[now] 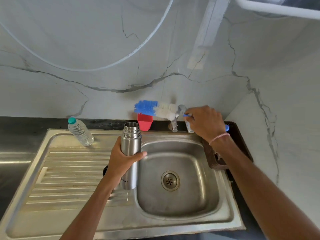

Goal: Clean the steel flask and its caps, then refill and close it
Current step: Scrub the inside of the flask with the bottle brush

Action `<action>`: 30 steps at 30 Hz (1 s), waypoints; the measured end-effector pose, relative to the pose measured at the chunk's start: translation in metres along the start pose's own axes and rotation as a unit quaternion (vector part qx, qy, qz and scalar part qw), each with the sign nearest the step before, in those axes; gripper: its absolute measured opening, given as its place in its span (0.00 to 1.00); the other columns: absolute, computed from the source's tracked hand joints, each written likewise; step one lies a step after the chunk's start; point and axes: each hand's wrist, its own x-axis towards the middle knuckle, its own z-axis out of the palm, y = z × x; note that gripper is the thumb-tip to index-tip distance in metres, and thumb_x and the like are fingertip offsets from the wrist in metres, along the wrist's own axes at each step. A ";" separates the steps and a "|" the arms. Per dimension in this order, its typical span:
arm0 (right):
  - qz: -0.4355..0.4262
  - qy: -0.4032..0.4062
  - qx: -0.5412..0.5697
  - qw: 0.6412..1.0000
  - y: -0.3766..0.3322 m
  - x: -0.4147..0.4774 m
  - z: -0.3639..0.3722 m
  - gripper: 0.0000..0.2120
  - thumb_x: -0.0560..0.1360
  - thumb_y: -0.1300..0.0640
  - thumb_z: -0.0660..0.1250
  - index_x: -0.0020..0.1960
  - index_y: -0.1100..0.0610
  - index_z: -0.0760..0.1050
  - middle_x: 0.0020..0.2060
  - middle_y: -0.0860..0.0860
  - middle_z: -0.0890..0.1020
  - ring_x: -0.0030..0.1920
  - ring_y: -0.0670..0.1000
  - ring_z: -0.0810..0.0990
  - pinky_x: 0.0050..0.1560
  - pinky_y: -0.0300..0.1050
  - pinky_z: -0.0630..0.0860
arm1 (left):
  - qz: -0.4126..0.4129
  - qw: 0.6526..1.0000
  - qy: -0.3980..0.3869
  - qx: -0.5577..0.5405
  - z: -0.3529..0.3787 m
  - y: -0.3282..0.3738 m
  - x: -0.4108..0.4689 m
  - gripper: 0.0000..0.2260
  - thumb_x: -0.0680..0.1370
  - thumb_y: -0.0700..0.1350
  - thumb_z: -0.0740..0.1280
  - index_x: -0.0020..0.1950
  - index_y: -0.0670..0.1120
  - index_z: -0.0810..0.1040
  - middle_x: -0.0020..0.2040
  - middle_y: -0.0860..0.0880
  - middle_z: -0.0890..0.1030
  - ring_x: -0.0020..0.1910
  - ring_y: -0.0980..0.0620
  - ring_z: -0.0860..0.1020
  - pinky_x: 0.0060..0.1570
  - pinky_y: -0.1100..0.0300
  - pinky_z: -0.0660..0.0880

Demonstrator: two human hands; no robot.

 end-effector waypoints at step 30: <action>-0.205 -0.053 -0.333 0.919 -0.094 0.143 0.019 0.02 0.79 0.58 0.69 0.49 0.57 0.78 0.36 0.53 0.72 0.41 0.55 0.80 0.45 0.50 0.73 | -0.005 0.998 0.048 -0.040 -0.005 -0.004 0.018 0.28 0.65 0.43 0.86 0.60 0.53 0.76 0.47 0.51 0.85 0.44 0.51 0.85 0.41 0.59 0.82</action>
